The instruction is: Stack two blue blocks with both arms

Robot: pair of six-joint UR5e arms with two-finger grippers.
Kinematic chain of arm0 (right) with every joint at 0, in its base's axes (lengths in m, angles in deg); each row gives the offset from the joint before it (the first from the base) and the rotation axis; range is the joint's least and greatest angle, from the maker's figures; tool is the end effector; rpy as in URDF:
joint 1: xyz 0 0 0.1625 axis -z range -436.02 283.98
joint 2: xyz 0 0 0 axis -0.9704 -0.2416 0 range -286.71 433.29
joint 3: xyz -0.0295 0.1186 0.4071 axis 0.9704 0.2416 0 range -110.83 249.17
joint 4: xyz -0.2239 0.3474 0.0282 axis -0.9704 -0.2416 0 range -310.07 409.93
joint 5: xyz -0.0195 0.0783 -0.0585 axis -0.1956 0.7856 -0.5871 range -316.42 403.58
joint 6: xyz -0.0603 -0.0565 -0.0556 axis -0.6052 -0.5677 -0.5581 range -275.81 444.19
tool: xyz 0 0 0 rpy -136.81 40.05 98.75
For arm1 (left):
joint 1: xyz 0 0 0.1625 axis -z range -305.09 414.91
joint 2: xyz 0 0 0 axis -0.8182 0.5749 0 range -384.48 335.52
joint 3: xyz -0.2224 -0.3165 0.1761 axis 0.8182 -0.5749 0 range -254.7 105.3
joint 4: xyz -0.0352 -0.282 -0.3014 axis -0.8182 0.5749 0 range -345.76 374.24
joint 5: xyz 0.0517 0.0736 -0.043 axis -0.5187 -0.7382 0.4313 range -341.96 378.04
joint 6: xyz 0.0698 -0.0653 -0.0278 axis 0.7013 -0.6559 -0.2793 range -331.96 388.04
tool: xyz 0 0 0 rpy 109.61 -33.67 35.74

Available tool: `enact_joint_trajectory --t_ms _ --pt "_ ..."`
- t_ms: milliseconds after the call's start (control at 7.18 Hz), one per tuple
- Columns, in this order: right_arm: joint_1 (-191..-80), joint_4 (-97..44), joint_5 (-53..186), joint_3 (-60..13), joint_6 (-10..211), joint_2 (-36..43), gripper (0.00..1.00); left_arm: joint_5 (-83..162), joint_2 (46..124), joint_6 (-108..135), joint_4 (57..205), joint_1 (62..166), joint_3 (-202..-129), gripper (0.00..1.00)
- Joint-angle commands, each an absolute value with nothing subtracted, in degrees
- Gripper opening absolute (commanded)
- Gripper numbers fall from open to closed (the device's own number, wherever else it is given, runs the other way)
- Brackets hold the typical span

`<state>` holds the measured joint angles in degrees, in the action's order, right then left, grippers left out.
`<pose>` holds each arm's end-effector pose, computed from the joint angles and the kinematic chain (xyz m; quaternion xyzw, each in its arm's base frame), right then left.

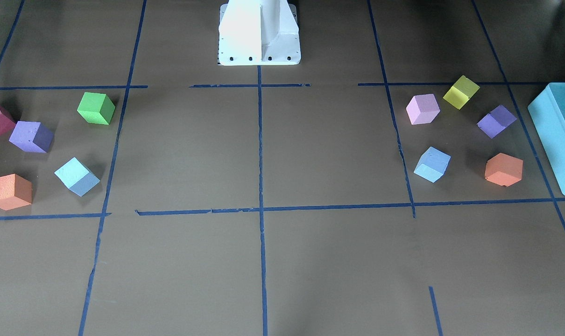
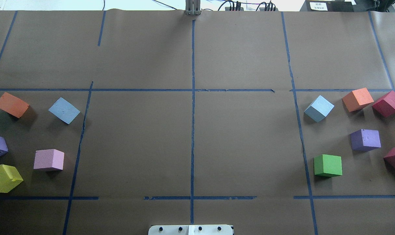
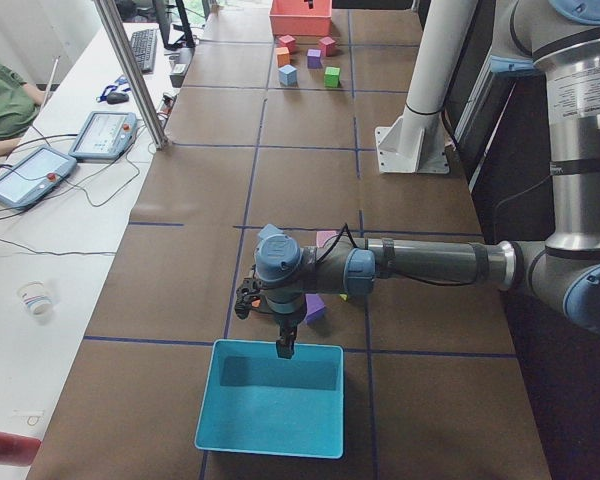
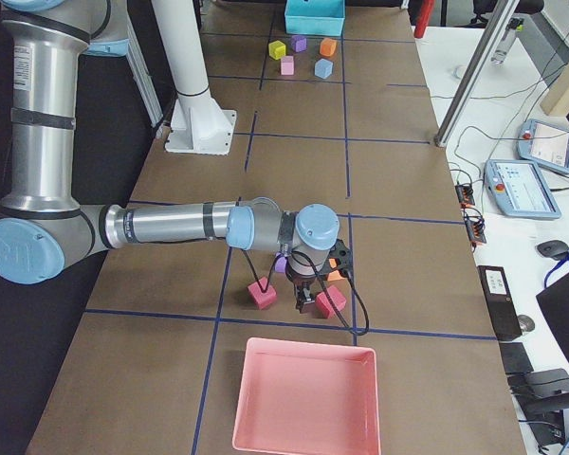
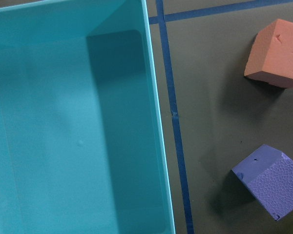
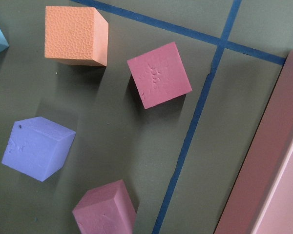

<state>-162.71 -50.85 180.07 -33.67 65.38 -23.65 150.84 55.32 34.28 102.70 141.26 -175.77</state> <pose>0.0360 -0.4351 0.6209 0.0144 -0.3960 -0.1596 0.9042 -0.0391 -0.4191 0.6490 0.0029 0.3649 0.0781 0.9277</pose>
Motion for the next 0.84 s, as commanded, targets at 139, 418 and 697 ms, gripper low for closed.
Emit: enact_joint_trajectory --t_ms 139,418,697 --pt "-162.24 -50.8 180.07 -33.75 65.38 -23.57 1.0 150.93 55.32 34.28 102.74 141.13 -175.6 1.0" --pt "-159.97 -45.92 180.6 -34.1 65.38 -21.82 1.0 150.93 55.32 34.28 102.65 141.13 -175.59 1.0" --pt "-153.58 -36.5 180.52 -34.19 73.57 -18.33 1.0 150.84 55.32 34.28 102.74 141.13 -175.51 1.0"
